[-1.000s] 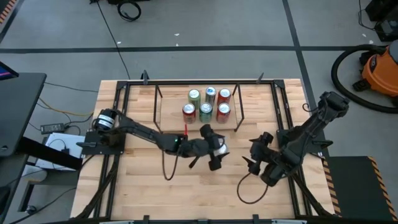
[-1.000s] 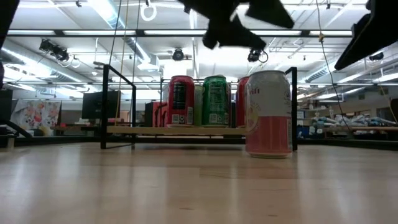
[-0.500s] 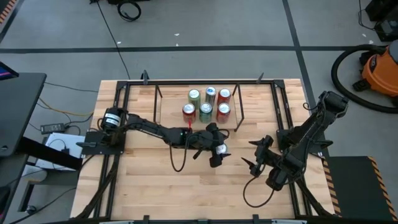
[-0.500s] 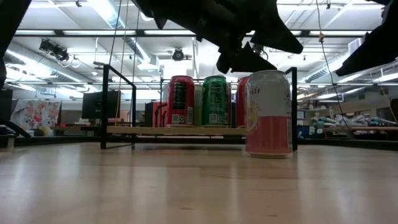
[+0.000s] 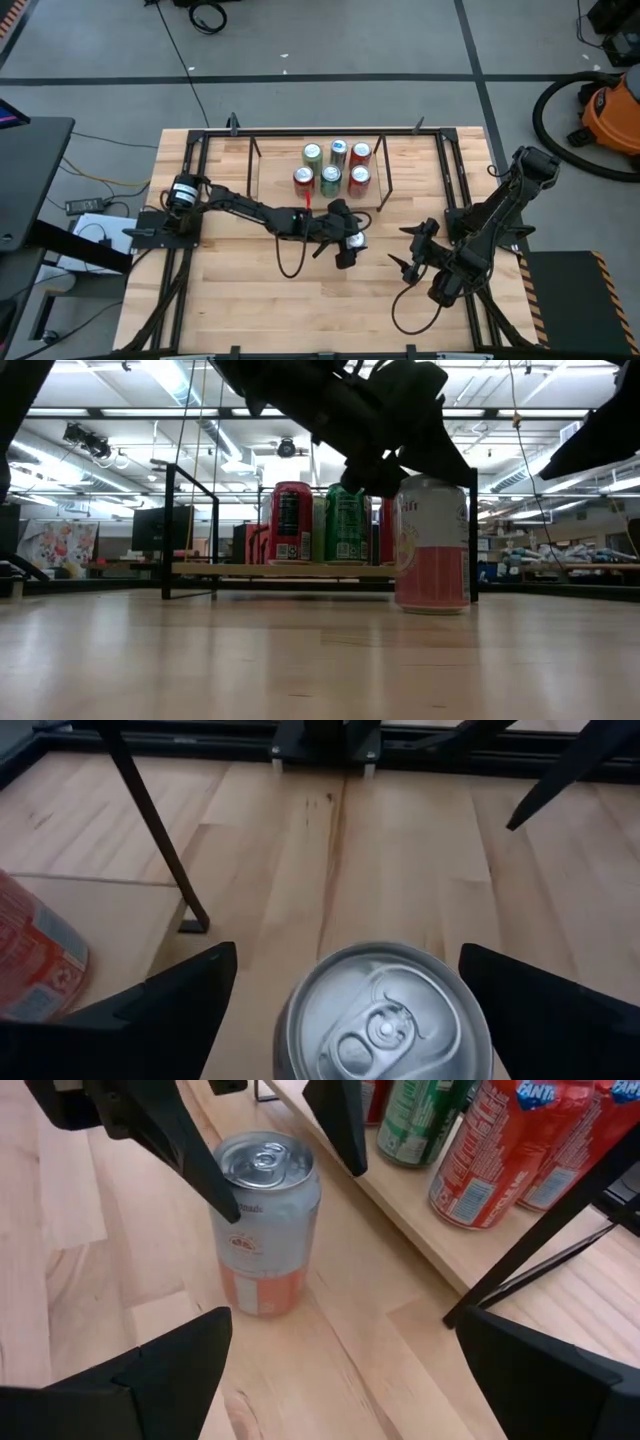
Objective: Place canned beverage on shelf
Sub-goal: Put the orange-white soda can on the shelf
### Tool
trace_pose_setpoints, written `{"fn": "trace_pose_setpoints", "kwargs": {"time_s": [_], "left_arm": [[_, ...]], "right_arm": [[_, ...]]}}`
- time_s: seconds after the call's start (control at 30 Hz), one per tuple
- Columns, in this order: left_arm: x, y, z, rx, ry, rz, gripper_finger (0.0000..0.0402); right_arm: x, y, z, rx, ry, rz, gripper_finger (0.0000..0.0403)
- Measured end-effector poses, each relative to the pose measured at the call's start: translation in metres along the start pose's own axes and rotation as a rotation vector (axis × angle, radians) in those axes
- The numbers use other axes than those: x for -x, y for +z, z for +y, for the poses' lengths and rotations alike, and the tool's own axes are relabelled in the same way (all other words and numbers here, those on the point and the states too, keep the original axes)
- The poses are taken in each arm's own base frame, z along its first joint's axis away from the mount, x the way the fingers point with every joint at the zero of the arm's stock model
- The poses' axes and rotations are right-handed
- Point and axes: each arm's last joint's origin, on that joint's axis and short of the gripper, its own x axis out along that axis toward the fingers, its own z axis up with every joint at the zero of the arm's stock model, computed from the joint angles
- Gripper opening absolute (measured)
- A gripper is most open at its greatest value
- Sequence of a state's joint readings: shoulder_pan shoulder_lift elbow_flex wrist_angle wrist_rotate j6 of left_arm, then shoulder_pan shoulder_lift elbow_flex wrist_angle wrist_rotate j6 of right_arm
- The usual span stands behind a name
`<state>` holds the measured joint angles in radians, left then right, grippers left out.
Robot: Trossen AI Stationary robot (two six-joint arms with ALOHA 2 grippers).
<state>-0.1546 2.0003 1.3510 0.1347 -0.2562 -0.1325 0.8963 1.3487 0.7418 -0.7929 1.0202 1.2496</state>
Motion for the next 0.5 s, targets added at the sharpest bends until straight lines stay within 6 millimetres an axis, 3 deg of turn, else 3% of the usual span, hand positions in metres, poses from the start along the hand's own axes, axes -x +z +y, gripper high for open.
{"fn": "trace_pose_setpoints", "kwargs": {"time_s": [0.2,0.5], "left_arm": [[-0.0023,-0.0059,-0.0006,0.024,-0.013,0.041,0.0375],[-0.0016,-0.0055,-0.0012,0.033,-0.031,0.045,0.0294]], "right_arm": [[0.0,0.0005,0.0005,-0.002,0.001,-0.009,0.0396],[0.0,0.0006,0.0008,0.002,0.003,-0.009,0.0396]]}}
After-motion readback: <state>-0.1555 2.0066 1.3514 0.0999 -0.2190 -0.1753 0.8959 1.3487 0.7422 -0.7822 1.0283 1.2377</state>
